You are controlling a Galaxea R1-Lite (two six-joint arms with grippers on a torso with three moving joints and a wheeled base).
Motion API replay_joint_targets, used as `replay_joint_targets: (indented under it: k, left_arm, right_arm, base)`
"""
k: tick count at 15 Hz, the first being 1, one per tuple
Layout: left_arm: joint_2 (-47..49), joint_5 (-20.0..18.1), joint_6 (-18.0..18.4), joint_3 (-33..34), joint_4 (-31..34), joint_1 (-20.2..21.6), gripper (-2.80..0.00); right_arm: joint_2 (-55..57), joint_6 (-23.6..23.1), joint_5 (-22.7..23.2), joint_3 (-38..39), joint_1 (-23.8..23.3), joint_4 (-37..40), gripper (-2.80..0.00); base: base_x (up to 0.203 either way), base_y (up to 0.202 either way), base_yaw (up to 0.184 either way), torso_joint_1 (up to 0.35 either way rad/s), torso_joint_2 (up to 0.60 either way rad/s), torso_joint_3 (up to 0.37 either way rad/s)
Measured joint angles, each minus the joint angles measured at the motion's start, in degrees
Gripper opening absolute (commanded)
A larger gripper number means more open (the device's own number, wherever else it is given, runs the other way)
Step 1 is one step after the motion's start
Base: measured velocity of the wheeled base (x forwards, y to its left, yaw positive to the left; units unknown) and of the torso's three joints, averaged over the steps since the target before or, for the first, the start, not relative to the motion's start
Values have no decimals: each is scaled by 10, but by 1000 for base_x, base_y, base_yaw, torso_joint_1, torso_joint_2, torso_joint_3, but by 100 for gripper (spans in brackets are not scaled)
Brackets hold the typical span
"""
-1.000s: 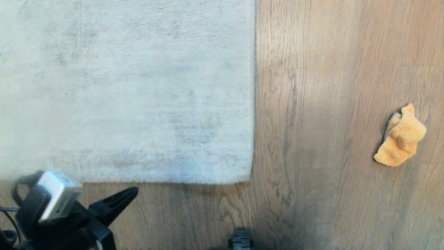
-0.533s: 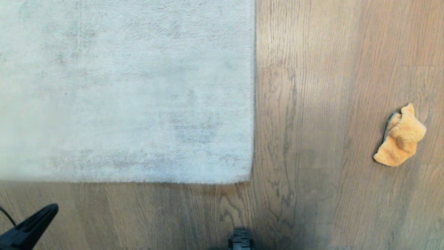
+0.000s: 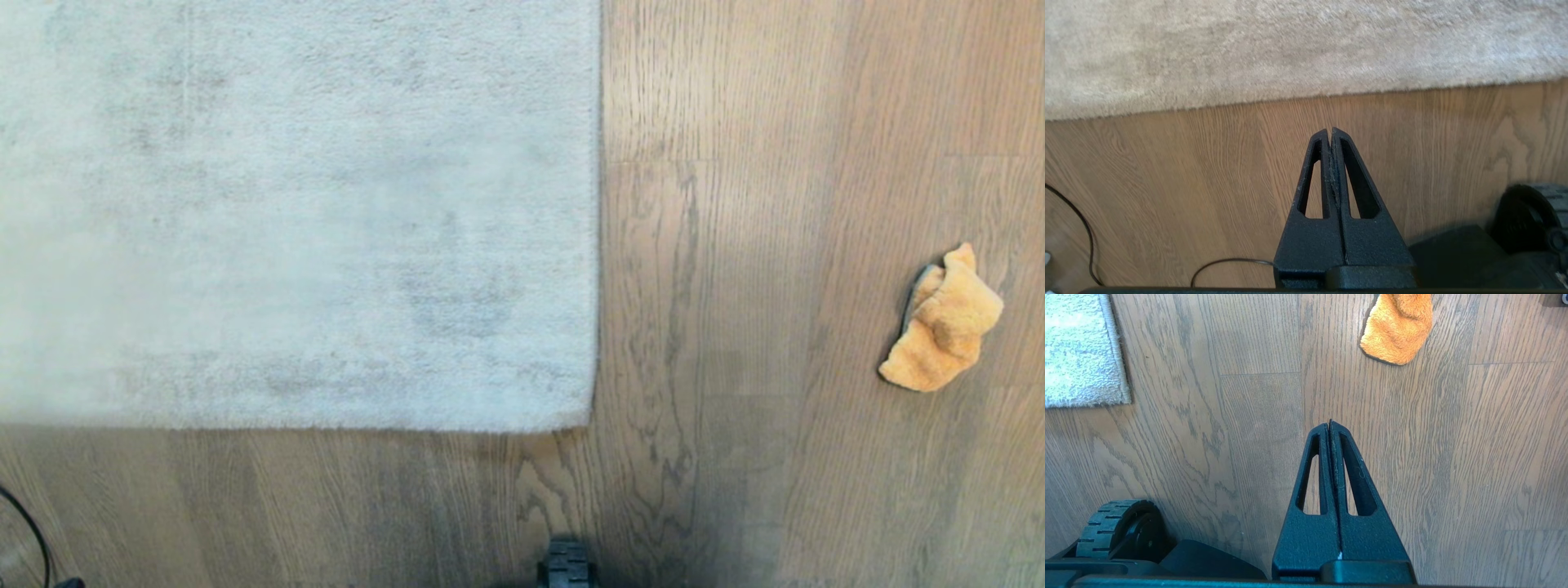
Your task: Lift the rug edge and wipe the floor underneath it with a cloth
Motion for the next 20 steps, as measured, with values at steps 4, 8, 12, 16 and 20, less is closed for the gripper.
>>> replay_joint_targets:
  k: [4,8,12,16,20]
  left_arm:
    - [-93,-16,-5,0,88,11,-280]
    - [-124,-17,-5,1,93,13,-280]
    - [-130,-16,-11,0,93,13,-280]
    - [-131,-16,-11,0,93,13,-280]
    - [-131,-16,-11,0,93,13,-280]
  right_arm:
    - [0,0,0,0,0,0,-280]
    - [0,0,0,0,0,0,-280]
    - [0,0,0,0,0,0,-280]
    - [0,0,0,0,0,0,-280]
    - [0,0,0,0,0,0,-280]
  base:
    - [0,0,0,0,0,0]
    - [0,0,0,0,0,0]
    - [0,0,0,0,0,0]
    - [0,0,0,0,0,0]
    - [0,0,0,0,0,0]
